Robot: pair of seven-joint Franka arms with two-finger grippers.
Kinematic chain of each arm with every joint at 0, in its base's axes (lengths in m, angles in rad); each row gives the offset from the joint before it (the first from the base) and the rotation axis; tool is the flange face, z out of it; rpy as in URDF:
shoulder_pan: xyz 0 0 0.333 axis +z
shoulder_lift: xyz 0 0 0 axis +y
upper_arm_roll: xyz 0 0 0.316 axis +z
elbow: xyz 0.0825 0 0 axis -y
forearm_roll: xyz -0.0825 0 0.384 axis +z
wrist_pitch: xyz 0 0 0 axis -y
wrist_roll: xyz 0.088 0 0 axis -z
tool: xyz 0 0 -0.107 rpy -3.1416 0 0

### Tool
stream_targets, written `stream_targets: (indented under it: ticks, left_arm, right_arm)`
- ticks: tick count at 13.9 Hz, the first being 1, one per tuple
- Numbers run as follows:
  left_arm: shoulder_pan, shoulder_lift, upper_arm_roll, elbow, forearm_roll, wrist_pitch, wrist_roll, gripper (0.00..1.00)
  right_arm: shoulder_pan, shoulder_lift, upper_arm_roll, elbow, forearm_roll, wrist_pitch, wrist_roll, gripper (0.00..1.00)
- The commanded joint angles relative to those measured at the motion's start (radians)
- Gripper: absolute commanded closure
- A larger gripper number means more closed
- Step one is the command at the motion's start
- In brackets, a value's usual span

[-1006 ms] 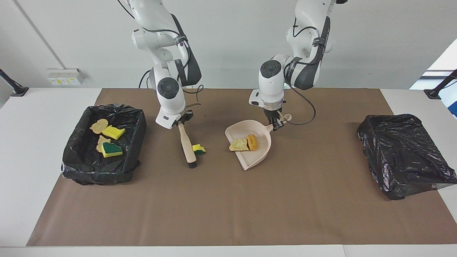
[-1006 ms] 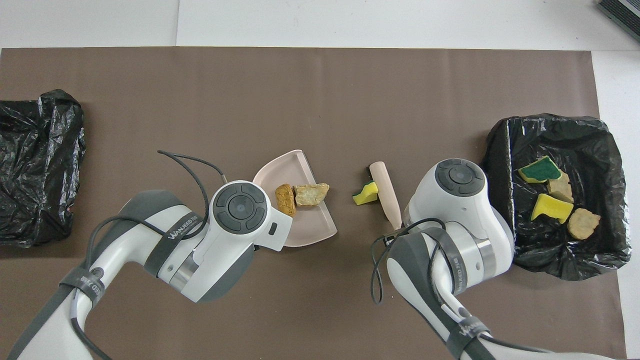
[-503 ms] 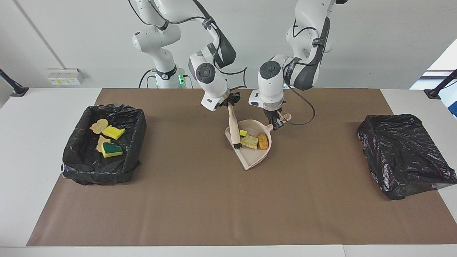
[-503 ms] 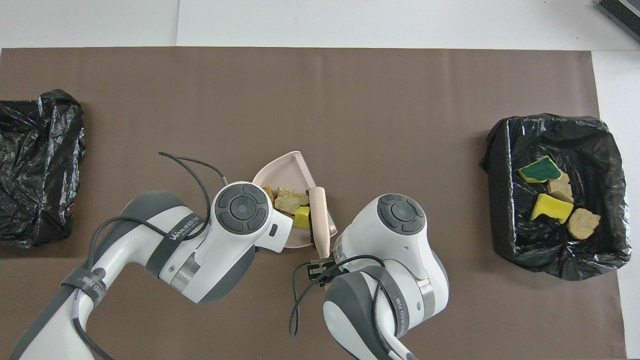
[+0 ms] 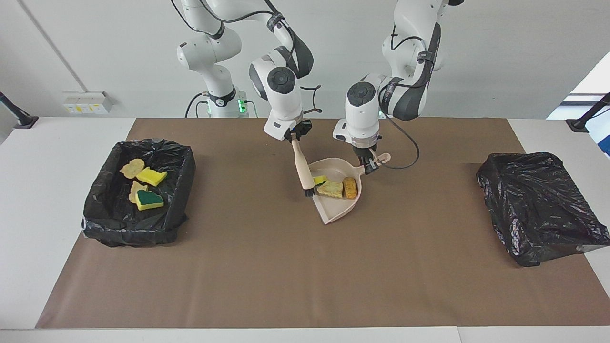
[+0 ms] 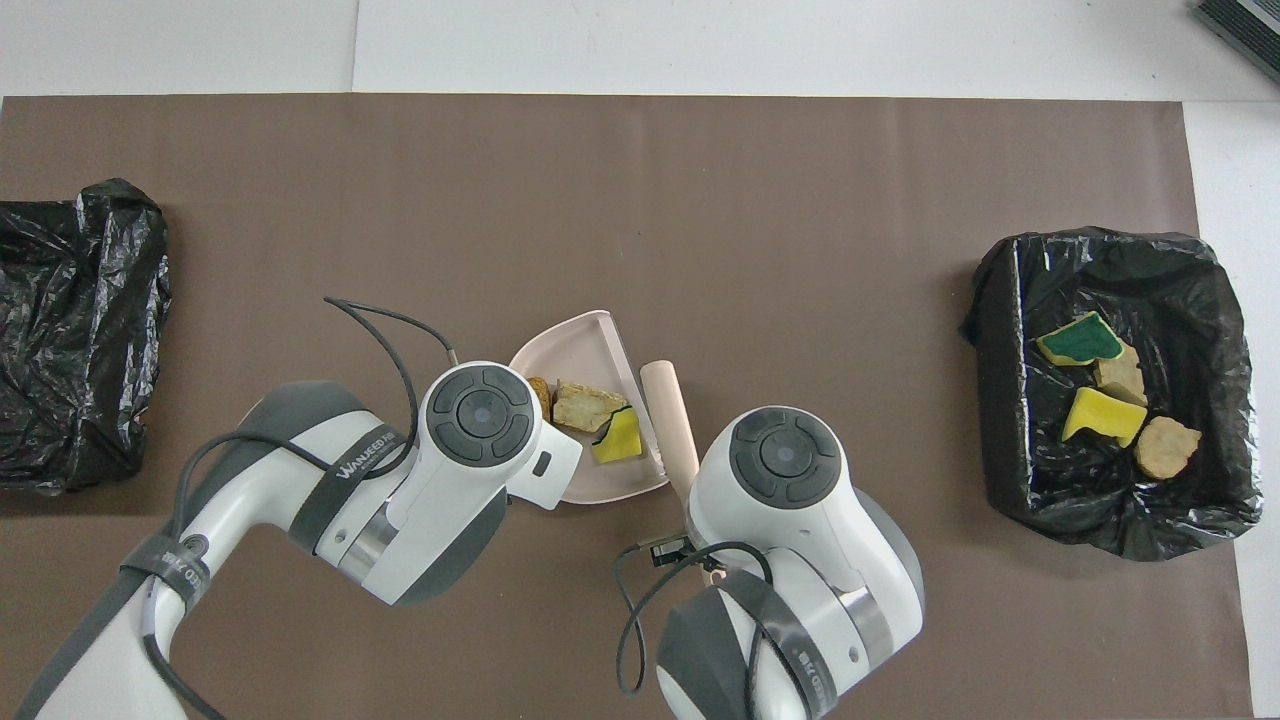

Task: Sweep and dump trash in bin
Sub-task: 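Sweep the yellow sponge into the dustpan with the right gripper's brush, then carry the loaded dustpan with the left gripper to the nearby black bag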

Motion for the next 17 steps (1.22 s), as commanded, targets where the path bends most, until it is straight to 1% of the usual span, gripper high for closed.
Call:
stream_targets:
  ticks: [1, 4, 6, 7, 9, 10, 12, 14, 15, 17]
  left_arm:
    - [0.018, -0.015, -0.003, -0.008, -0.009, -0.006, 0.047, 1.0]
    - [0.046, -0.062, -0.002, -0.006, -0.009, -0.014, 0.115, 1.0]
    - [0.093, -0.114, -0.002, -0.006, -0.009, -0.021, 0.216, 1.0]
    - [0.128, -0.148, -0.002, -0.006, -0.009, -0.024, 0.272, 1.0]
    - [0.207, -0.213, 0.0, -0.006, -0.009, -0.07, 0.384, 1.0]
    - [0.249, -0.231, 0.006, -0.003, -0.009, -0.078, 0.419, 1.0]
    - [0.387, -0.256, 0.007, 0.009, -0.009, -0.093, 0.575, 1.0]
    - [0.533, -0.262, 0.007, 0.04, -0.01, -0.095, 0.69, 1.0]
    - [0.57, -0.254, 0.009, 0.057, -0.022, -0.092, 0.739, 1.0]
    - [0.667, -0.231, 0.011, 0.09, -0.062, -0.08, 0.851, 1.0]
  right_arm:
    - [0.018, -0.045, 0.003, -0.002, -0.093, -0.077, 0.148, 1.0]
    - [-0.002, -0.14, -0.011, -0.001, -0.079, -0.196, 0.17, 1.0]
    - [-0.01, -0.164, -0.008, -0.005, -0.056, -0.25, 0.211, 1.0]
    - [-0.008, -0.167, -0.006, -0.007, 0.014, -0.25, 0.251, 1.0]
    - [-0.005, -0.176, -0.003, -0.025, 0.17, -0.22, 0.28, 1.0]
    - [0.004, -0.174, 0.0, -0.051, 0.236, -0.156, 0.279, 1.0]
    - [0.068, -0.152, 0.002, -0.108, 0.254, -0.042, 0.267, 1.0]
    - [0.108, -0.118, 0.002, -0.114, 0.258, -0.029, 0.279, 1.0]
    - [0.134, -0.116, 0.002, -0.129, 0.261, -0.017, 0.289, 1.0]
    - [0.148, -0.119, 0.002, -0.151, 0.274, 0.007, 0.314, 1.0]
